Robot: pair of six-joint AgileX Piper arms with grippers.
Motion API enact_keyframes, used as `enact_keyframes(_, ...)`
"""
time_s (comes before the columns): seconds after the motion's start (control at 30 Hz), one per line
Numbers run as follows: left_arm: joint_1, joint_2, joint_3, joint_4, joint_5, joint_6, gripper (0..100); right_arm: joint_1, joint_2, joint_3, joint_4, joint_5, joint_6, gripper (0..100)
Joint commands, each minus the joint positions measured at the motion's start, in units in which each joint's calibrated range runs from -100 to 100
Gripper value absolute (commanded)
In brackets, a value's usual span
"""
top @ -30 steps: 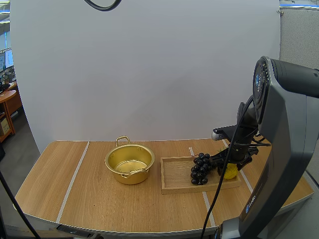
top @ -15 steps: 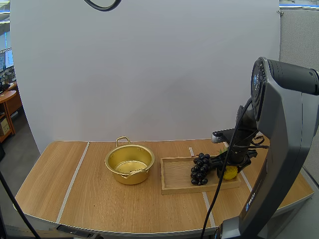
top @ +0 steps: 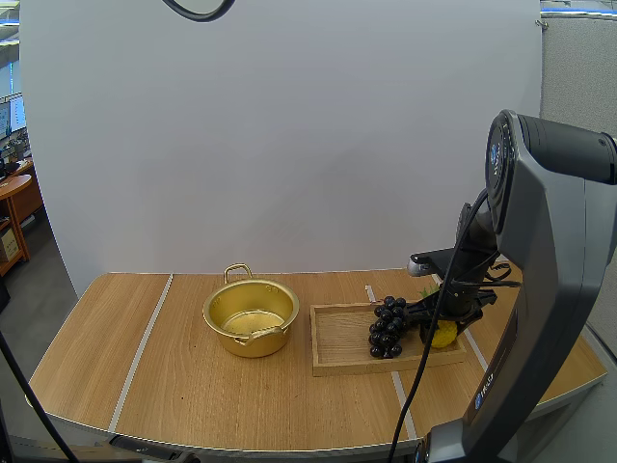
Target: Open the pot, put the pineapple inside, and close it
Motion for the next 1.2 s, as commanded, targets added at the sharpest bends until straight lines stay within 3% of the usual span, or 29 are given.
enact_keyframes(0.0, 0.00, -0.5, -0.3, 0.1, -2.0, -0.6, 0, -0.2, -4.7, -0.4, 0.4, 1.2, -0.7, 0)
enact_keyframes(0.27, 0.00, -0.5, -0.3, 0.1, -2.0, -0.6, 0, 0.2, -20.9, -0.4, 1.6, 4.7, -0.7, 0)
enact_keyframes(0.47, 0.00, -0.5, -0.3, 0.1, -2.0, -0.6, 0, 3.3, -30.0, -0.4, 4.0, 8.4, -1.6, 0)
enact_keyframes(0.87, 0.00, -0.5, -0.3, 0.1, -2.0, -0.6, 0, 15.4, -33.3, -0.4, 9.7, 11.3, -1.3, 0)
enact_keyframes(1.17, 0.00, -0.5, -0.3, 0.1, -2.0, -0.6, 0, 23.3, -30.5, -2.9, 10.2, 11.0, 1.3, 0)
